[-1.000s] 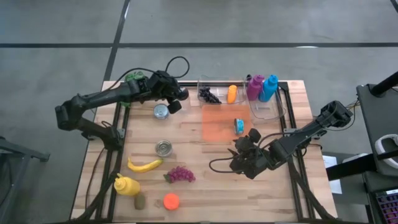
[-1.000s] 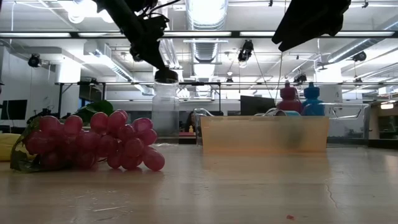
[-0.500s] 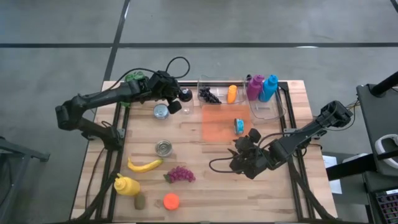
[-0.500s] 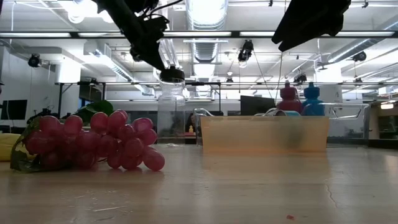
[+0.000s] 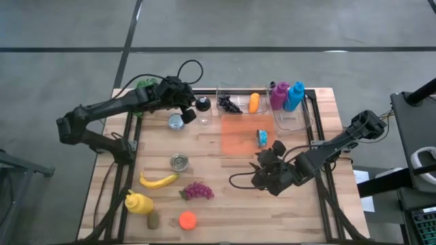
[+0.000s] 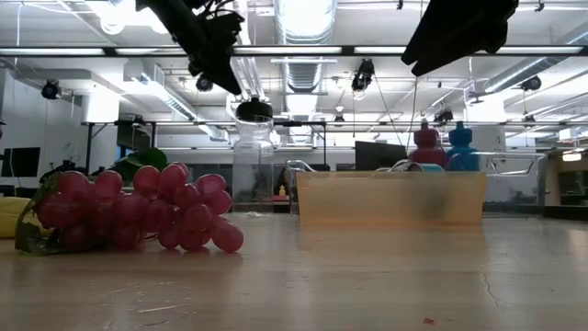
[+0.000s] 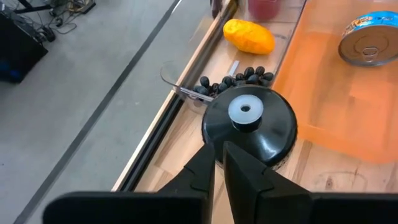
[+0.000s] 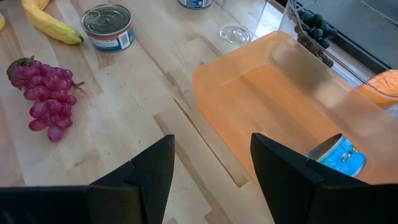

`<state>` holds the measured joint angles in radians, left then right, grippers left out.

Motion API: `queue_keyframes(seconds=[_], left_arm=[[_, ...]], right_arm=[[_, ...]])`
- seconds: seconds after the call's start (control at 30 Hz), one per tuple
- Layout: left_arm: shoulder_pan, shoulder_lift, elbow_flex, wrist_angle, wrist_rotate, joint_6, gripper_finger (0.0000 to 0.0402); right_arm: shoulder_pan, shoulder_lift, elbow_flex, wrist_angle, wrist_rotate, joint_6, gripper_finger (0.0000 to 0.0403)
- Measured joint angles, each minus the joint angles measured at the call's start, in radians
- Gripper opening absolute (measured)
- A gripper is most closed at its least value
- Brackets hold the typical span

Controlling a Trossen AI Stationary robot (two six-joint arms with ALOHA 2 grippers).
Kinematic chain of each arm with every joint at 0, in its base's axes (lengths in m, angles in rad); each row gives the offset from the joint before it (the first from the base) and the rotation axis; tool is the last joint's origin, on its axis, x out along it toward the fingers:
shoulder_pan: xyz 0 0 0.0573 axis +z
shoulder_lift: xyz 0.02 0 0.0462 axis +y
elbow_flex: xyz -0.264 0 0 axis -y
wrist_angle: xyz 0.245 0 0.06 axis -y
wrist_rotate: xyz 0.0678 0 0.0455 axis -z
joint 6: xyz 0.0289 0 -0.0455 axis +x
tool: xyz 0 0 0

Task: Pick & Place Food Item
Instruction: Put the transparent water bottle into the right transparent bin

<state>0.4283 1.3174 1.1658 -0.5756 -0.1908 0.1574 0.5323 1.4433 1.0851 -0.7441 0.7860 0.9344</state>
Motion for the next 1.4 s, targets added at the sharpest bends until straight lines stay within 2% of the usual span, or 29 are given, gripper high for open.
queue_keyframes(seconds=[0.3,0.57,0.8,1.1,1.4], left_arm=[[-0.002,0.001,0.000,0.004,0.011,0.059,0.0041],[-0.003,0.002,0.000,0.038,0.012,0.078,0.0112],[-0.005,0.011,0.001,0.094,0.065,-0.084,0.0163],[-0.005,0.031,-0.048,0.191,0.077,-0.087,0.0199],[-0.005,0.059,-0.061,0.228,0.080,-0.077,0.0219]], right_arm=[[0.000,0.000,0.000,0.001,-0.001,0.021,0.0206],[0.000,0.000,0.000,0.001,-0.012,0.041,0.0206],[0.000,0.000,0.000,-0.001,-0.009,0.023,0.0206],[0.000,0.000,0.000,-0.005,-0.008,0.002,0.0206],[0.000,0.000,0.000,-0.006,-0.006,-0.003,0.0206]])
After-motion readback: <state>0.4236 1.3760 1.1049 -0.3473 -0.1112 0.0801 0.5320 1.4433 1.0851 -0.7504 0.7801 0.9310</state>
